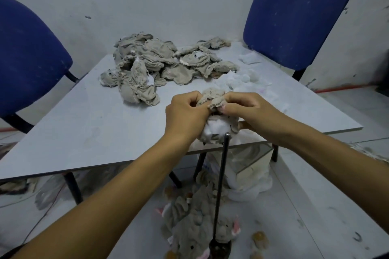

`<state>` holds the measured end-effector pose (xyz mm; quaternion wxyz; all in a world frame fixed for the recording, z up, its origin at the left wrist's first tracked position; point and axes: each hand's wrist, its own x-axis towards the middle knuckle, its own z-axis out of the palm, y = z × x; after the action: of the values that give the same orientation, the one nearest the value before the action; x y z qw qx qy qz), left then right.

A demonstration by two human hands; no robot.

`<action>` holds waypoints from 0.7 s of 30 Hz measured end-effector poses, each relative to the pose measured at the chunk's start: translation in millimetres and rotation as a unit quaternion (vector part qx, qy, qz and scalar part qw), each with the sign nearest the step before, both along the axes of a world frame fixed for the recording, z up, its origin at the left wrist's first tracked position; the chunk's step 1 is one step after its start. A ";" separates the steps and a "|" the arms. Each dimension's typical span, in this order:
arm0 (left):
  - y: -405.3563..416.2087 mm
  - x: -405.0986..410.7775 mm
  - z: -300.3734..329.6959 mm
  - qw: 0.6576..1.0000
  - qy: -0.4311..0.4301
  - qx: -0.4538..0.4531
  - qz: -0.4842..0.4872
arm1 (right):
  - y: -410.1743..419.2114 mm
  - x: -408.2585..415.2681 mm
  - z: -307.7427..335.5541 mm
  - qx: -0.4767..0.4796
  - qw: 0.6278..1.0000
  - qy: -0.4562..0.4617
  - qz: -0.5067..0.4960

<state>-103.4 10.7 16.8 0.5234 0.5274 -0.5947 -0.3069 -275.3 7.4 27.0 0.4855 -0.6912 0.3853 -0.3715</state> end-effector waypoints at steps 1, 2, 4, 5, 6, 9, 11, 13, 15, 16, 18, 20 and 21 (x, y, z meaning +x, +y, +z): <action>-0.7 -2.7 -1.0 1.000 0.000 0.010 0.014 | -0.5 1.8 -1.0 -0.014 1.000 0.007 -0.022; -1.7 -3.7 -1.6 1.000 0.004 0.018 0.018 | -0.7 2.8 -1.9 -0.023 0.999 0.012 -0.041; -2.2 -1.0 -1.5 0.999 0.030 0.030 -0.026 | -0.5 3.2 -2.9 -0.032 0.997 0.008 -0.069; -1.5 1.2 -1.1 0.996 0.051 0.036 -0.067 | -0.3 3.5 -3.5 -0.036 0.996 0.005 -0.084; 0.3 2.9 0.2 0.990 0.074 0.043 -0.112 | -0.1 4.4 -4.7 -0.040 0.994 0.003 -0.100; 6.2 3.7 4.3 0.985 0.062 0.026 -0.161 | 2.2 9.6 -9.0 -0.064 0.985 0.006 -0.162; 10.9 3.2 3.6 0.989 -0.024 -0.035 -0.145 | 2.3 15.9 -11.1 -0.101 0.970 0.025 -0.220; 14.2 -1.0 3.6 0.986 -0.080 -0.070 -0.132 | 2.3 20.1 -11.8 -0.122 0.955 0.041 -0.268; 17.2 -1.3 4.2 0.985 -0.097 -0.086 -0.116 | 4.3 22.5 -10.8 -0.145 0.945 0.072 -0.283; 18.0 0.7 5.2 0.981 -0.111 -0.102 -0.119 | 6.2 21.0 -9.9 -0.163 0.945 0.079 -0.272; 18.8 8.2 7.7 0.967 -0.144 -0.155 -0.140 | 12.9 11.1 -5.3 -0.189 0.962 0.053 -0.191; 20.8 17.6 10.2 0.946 -0.186 -0.223 -0.144 | 20.1 -4.6 -1.4 -0.226 0.969 0.053 -0.090; 23.8 21.6 10.4 0.930 -0.216 -0.266 -0.136 | 23.7 -10.8 -1.0 -0.271 0.958 0.075 -0.061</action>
<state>-81.7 34.5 27.2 0.4569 0.3362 -0.8192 -0.0842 -286.1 31.1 26.1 0.2256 -0.7981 0.3469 -0.4379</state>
